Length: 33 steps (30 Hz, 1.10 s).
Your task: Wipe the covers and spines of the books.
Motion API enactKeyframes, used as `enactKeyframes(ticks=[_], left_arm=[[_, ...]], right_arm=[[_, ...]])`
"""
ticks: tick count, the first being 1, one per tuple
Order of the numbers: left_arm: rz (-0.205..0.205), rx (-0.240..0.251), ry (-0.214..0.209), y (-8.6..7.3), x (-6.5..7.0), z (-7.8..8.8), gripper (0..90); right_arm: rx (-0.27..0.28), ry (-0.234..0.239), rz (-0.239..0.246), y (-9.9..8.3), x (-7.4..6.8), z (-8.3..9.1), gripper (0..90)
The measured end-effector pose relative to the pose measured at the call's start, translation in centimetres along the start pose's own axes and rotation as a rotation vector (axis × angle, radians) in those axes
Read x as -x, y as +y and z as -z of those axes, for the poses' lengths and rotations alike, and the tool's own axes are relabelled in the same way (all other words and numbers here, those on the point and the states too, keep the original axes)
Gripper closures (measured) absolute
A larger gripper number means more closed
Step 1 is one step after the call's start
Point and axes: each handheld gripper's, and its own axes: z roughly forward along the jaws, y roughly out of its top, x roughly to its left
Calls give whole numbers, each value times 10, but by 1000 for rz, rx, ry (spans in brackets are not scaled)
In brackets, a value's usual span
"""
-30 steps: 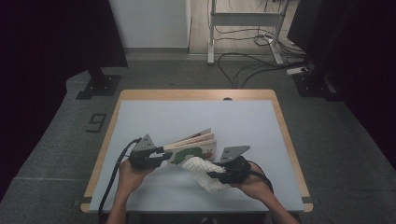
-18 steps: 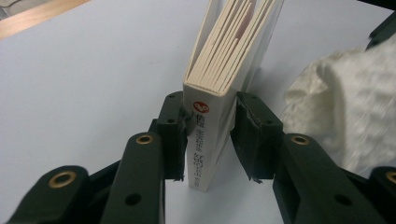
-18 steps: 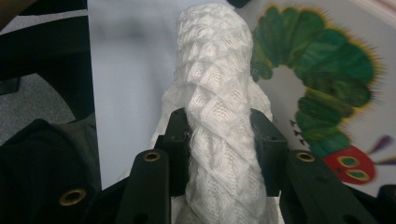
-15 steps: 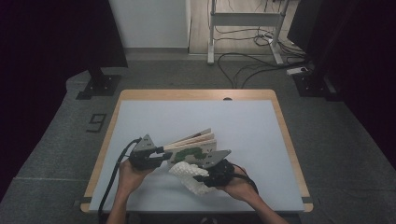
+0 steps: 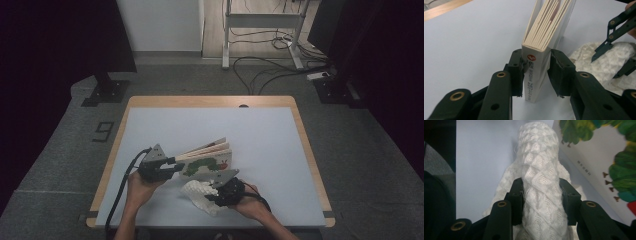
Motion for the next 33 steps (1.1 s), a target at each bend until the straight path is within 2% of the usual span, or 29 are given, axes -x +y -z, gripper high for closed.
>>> enactKeyframes(ticks=[6,7,8,10,15,17,24,33], left_arm=[[-2,-2,1,0,0,0,638],[0,0,1,0,0,0,638],[0,0,1,0,0,0,638],[0,0,0,0,0,0,637],[1,0,1,0,0,0,635],[0,-1,1,0,0,0,635],[1,-1,-1,0,0,0,634],[2,-2,-2,0,0,0,634]], right_arm=[[-12,2,18,-1,-2,-2,570],[-17,5,18,0,-2,0,513],[-17,5,18,0,-2,0,513],[-5,28,-2,3,-2,4,429],[5,40,-11,8,-2,9,360],[27,40,-21,13,0,15,329],[79,14,-46,25,10,25,287],[104,-48,-89,20,22,38,285]])
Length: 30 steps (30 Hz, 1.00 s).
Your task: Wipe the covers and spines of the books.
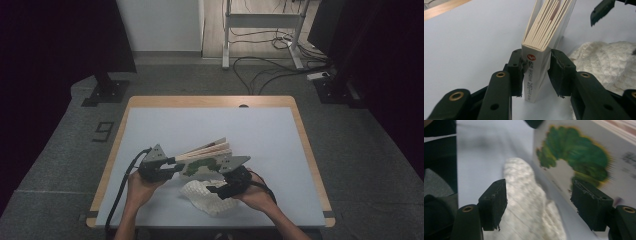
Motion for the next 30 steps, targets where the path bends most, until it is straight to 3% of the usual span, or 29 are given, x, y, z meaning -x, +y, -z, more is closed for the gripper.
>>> enactKeyframes(ticks=[11,18,25,30], left_arm=[[-1,0,0,0,0,0,634],[-2,-1,1,0,0,0,634],[-2,-1,1,0,0,0,634],[-3,0,-1,0,0,0,634]], right_arm=[[20,-108,-66,-20,28,27,281],[29,-155,-112,-30,44,35,268],[37,-176,-122,-28,54,28,209],[43,-165,-126,-20,63,17,144]])
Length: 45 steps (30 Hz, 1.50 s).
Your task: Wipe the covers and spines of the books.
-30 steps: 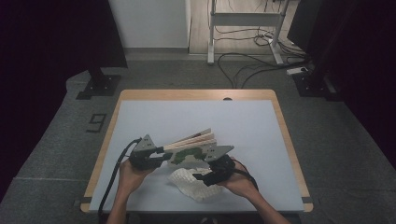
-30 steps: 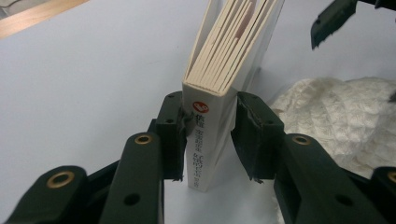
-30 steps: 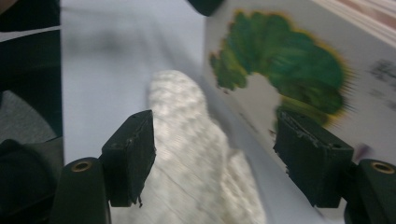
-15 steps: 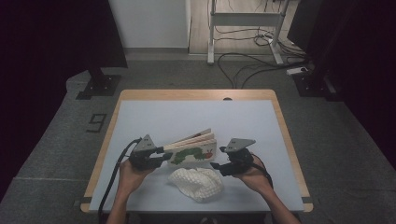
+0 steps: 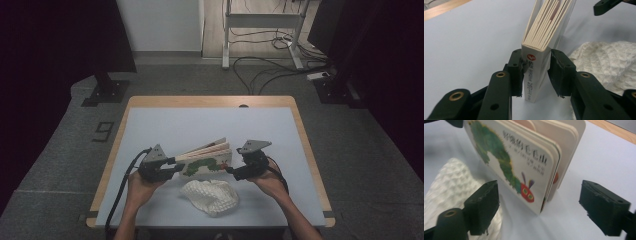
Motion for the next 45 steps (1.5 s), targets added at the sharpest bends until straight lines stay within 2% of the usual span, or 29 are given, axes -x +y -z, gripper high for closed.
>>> enactKeyframes(ticks=[7,14,18,20,24,30,35,37,40,41,42,45], left_arm=[[-1,0,0,0,0,0,633],[-2,1,0,0,0,-1,632],[-2,2,-1,0,0,-1,633],[-3,1,-1,0,0,-1,632],[-2,1,-3,0,-1,-1,632],[-2,-7,5,0,-1,-1,614],[1,-6,11,-1,-1,-1,599],[5,-4,13,-1,-1,-1,598],[5,-3,14,-2,-2,-1,595],[5,-3,14,-2,-2,-1,596],[5,-4,17,-3,-2,-1,596],[7,-7,20,-4,-1,-2,598]], right_arm=[[-2,20,9,11,6,-17,129],[-4,33,11,21,13,-31,41],[9,75,30,29,15,-37,36],[16,105,35,30,15,-37,73],[14,96,47,30,13,-35,112],[26,114,23,23,15,-22,221],[10,90,40,22,11,-16,298],[-1,69,47,22,9,-12,380],[-4,58,45,21,8,-8,456],[-4,58,45,21,8,-8,456],[-3,49,52,20,7,-6,499],[0,48,48,18,8,-5,526]])
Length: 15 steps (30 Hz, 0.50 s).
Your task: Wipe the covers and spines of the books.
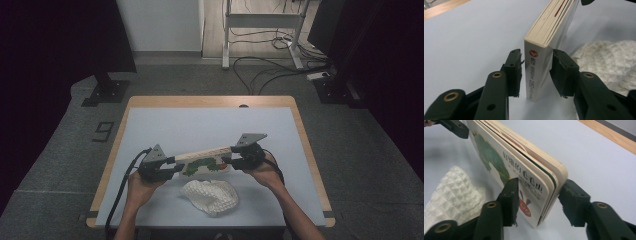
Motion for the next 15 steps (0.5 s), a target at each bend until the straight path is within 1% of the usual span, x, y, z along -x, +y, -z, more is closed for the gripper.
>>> enactKeyframes(ticks=[3,7,9,11,12,15], left_arm=[[1,-7,6,-2,0,1,592],[6,-14,14,-4,0,3,565],[23,-6,20,-6,0,7,511],[31,-7,17,-7,0,9,493],[36,-12,21,-7,0,11,456],[43,-33,13,-9,3,14,391]], right_arm=[[5,-7,-9,-1,1,1,569],[4,-16,-6,-1,0,1,597],[7,-27,-1,-2,0,1,628],[9,-30,1,-2,0,2,637],[15,-31,3,-3,0,2,646],[16,-31,5,-4,-1,3,654]])
